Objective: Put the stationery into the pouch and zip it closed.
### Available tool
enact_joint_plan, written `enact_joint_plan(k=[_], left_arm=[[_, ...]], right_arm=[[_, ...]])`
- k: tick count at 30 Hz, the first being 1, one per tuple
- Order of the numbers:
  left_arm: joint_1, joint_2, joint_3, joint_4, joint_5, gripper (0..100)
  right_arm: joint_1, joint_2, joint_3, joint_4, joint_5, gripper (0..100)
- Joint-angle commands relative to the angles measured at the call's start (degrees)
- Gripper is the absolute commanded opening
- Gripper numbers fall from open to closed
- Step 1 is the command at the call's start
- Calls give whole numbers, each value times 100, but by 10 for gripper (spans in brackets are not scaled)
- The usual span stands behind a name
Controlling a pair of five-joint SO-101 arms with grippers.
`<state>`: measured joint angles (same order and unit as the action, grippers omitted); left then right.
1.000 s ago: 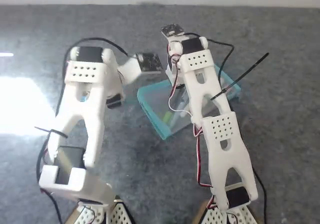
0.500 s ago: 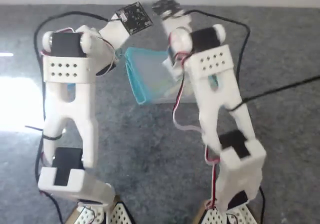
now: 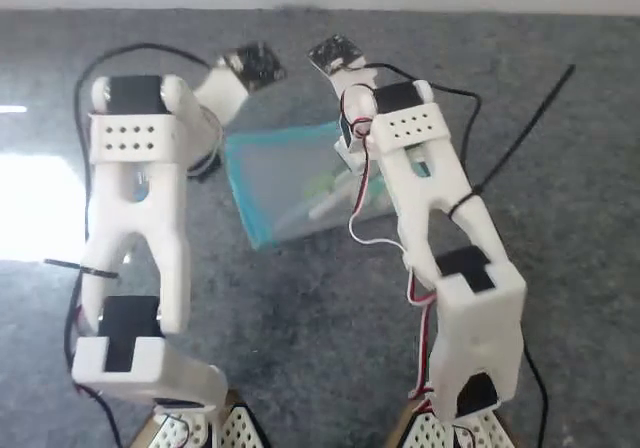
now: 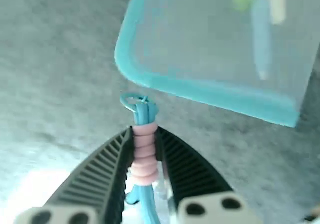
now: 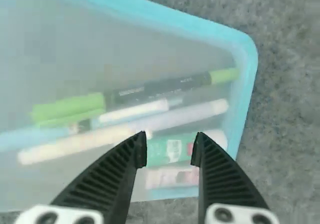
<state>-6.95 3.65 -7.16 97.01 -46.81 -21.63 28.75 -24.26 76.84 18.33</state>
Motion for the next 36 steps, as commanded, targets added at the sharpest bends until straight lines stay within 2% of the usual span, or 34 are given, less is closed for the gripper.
enact_joint_plan(k=[1, 4, 9, 15, 22, 27, 30, 32, 36], left_arm=[[-26, -202, 1103, -360, 53, 10], [-26, -202, 1789, -738, 35, 10], [18, -202, 2114, -905, 35, 10], [-35, -202, 2308, -914, 53, 10], [-53, -202, 2343, -1090, 53, 10], [-53, -193, 2343, -1143, 62, 10], [-53, -193, 2343, -1213, 70, 11], [-53, -193, 2343, -1336, 264, 11], [-53, -193, 2343, -1644, 659, 11]], right_arm=[[-4, 444, -1108, 224, 97, 165], [-92, 1068, -1952, 215, 70, 165], [-312, 2167, -3332, -646, 53, 162], [-629, 3310, -4747, -998, -1020, 163], [-752, 4356, -5477, -866, -440, 162], [-734, 4391, -5530, -145, 255, 150], [-716, 4207, -5741, 523, 686, 67], [-708, 4066, -5952, 954, 870, 13], [-708, 3758, -6497, 1956, 1055, 14]])
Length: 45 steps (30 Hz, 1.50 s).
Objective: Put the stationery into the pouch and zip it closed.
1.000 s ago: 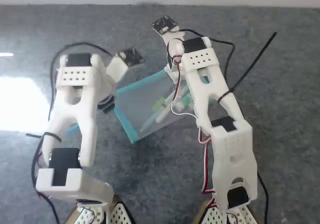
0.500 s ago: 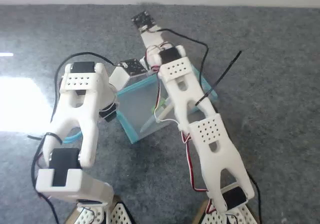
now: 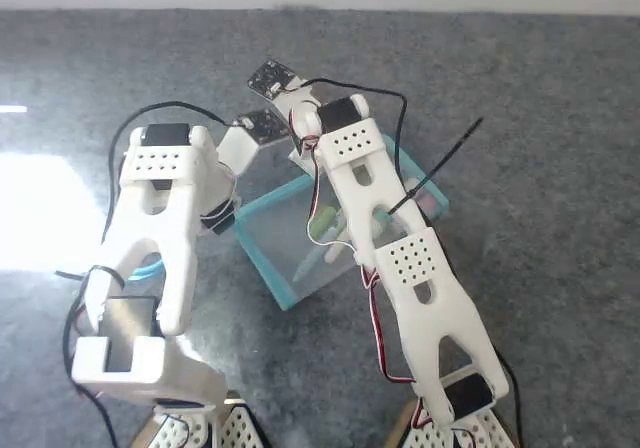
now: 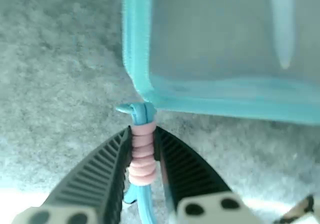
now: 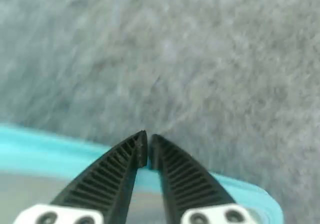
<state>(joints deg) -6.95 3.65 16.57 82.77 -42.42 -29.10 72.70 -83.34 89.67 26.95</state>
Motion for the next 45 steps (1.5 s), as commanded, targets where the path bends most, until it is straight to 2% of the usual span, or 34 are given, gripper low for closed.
enact_joint_plan(k=[1, 4, 9, 13, 18, 26, 29, 34, 45], left_arm=[[-26, -193, -31, -220, 220, 11], [-18, -185, -31, -246, 229, 11], [-18, -193, -40, -457, 229, 11], [105, -193, -31, -457, 229, 11], [264, -193, 101, -475, 229, 11], [273, -202, 171, -475, 246, 11], [220, -202, 180, -484, 642, 11], [149, -255, 154, -695, 1266, 11], [149, -255, 145, -765, 1292, 11]], right_arm=[[48, -708, -765, 892, 193, 12], [136, -892, -1187, 1323, 193, 8], [365, -1059, -1292, 1305, 193, 8], [163, -752, -1284, 1147, 105, 9], [4, -180, -1284, 567, -1160, 10], [-48, 127, -862, 488, -1029, 10], [40, 127, -800, 497, -1134, 9], [224, 119, -826, 453, -1916, 9], [242, 593, -738, 145, -1837, 9]])
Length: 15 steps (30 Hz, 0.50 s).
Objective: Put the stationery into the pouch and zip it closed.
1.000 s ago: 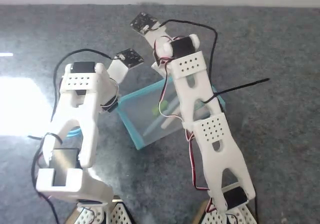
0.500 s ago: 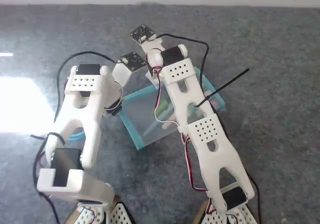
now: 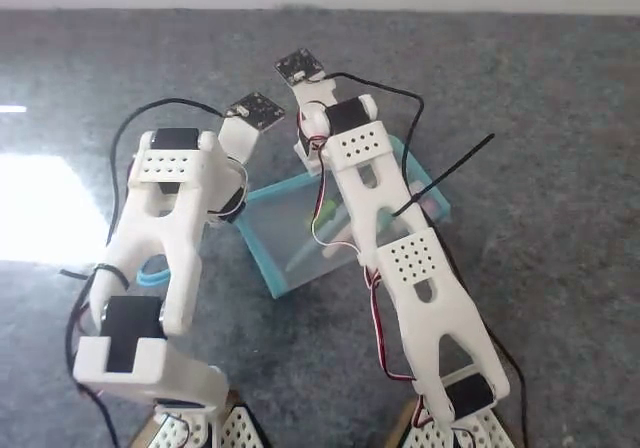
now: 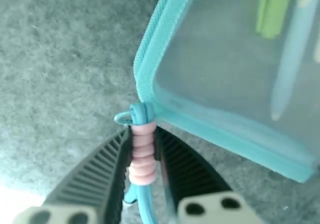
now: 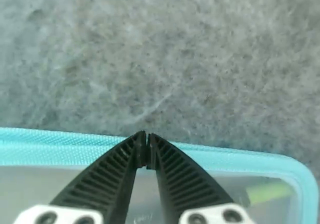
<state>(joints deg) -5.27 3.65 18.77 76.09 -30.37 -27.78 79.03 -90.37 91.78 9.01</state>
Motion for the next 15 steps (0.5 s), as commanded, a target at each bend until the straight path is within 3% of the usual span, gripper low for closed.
enact_joint_plan(k=[1, 7, 10, 15], left_arm=[[-18, -255, -75, -97, 88, 11], [-18, -255, -75, -97, 88, 11], [-18, -255, -75, -97, 88, 11], [-26, -255, -75, -97, 88, 11]], right_arm=[[145, -40, -44, -84, -70, 9], [145, -268, -615, -567, -185, 8], [92, -233, -343, -1059, -167, 9], [13, -242, 378, -866, -53, 9]])
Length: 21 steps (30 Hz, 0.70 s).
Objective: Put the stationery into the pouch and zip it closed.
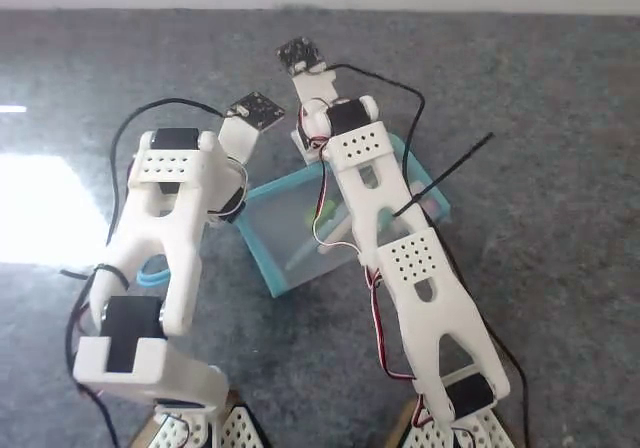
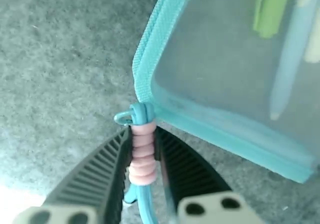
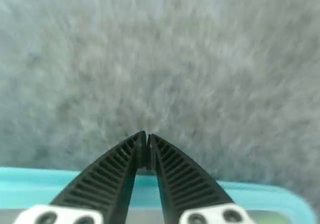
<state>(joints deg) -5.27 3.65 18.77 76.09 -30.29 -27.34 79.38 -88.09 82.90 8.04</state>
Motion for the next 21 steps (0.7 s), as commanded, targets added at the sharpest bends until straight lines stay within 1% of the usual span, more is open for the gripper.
enact_joint_plan(k=[1, 3, 6, 8, 10, 13, 16, 18, 21], left_arm=[[-18, -255, -75, -97, 79, 11], [-18, -255, -75, -132, 97, 11], [-62, -229, -75, -431, 114, 11], [-70, -211, -75, -659, 237, 11], [-70, -211, -75, -1002, 589, 11], [-105, -220, -84, -1635, 905, 11], [-211, -193, -57, -2215, 1037, 11], [-220, -185, -31, -2444, 1046, 11], [-185, -185, 57, -2760, 1046, 11]], right_arm=[[-40, -286, 185, 180, 237, 9], [-75, -295, 176, 708, 703, 8], [-233, -330, -18, 1596, 1345, 8], [-338, -382, -44, 2000, 1644, 8], [-321, -444, -26, 2026, 1679, 8], [-163, -593, -79, 2018, 1679, 8], [-31, -945, -35, 2026, 1670, 8], [-13, -1174, -35, 2026, 1635, 8], [-66, -1490, -35, 2026, 1380, 8]])
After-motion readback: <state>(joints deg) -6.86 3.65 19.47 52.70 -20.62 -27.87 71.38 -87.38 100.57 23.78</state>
